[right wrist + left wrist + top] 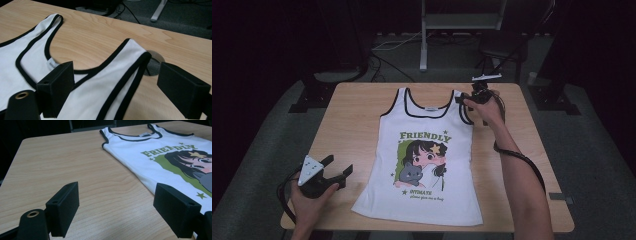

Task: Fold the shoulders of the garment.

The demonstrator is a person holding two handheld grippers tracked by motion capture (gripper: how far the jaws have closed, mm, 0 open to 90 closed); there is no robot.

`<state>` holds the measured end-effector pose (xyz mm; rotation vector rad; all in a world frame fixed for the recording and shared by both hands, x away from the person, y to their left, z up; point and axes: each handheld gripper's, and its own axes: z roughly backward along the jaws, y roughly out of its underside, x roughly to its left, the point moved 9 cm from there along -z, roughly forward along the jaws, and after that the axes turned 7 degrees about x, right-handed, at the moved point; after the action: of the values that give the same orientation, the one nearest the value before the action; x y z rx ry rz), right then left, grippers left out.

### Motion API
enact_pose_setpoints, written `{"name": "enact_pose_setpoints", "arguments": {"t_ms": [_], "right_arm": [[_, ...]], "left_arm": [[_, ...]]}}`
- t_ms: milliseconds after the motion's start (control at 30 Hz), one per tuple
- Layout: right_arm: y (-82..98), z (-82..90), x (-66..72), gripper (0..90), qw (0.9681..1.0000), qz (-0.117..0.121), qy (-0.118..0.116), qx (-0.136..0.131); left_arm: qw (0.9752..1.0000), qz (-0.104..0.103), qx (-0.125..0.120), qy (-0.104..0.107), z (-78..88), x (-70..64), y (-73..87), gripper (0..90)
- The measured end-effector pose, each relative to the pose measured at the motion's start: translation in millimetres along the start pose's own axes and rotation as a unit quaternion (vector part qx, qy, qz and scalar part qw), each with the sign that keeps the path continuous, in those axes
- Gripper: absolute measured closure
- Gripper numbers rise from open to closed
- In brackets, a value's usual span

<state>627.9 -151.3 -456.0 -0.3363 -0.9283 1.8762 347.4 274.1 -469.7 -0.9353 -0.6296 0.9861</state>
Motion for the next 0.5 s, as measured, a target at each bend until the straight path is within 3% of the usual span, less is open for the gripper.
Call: {"name": "enact_pose_setpoints", "arguments": {"t_ms": [467, 500], "right_arm": [[-11.7, -27.7, -17.6, 16.3, 0.9987, -0.048, -0.005, 0.016], [-10.8, -30.6, -20.9, 21.6, 0.9981, -0.058, -0.005, 0.020]], "left_arm": [[1.0000, -0.001, -0.003, -0.001, 0.4, -1.0, -0.2, 20.5], [1.0000, -0.001, -0.003, -0.001, 0.4, -1.1, -0.2, 20.5]]}}
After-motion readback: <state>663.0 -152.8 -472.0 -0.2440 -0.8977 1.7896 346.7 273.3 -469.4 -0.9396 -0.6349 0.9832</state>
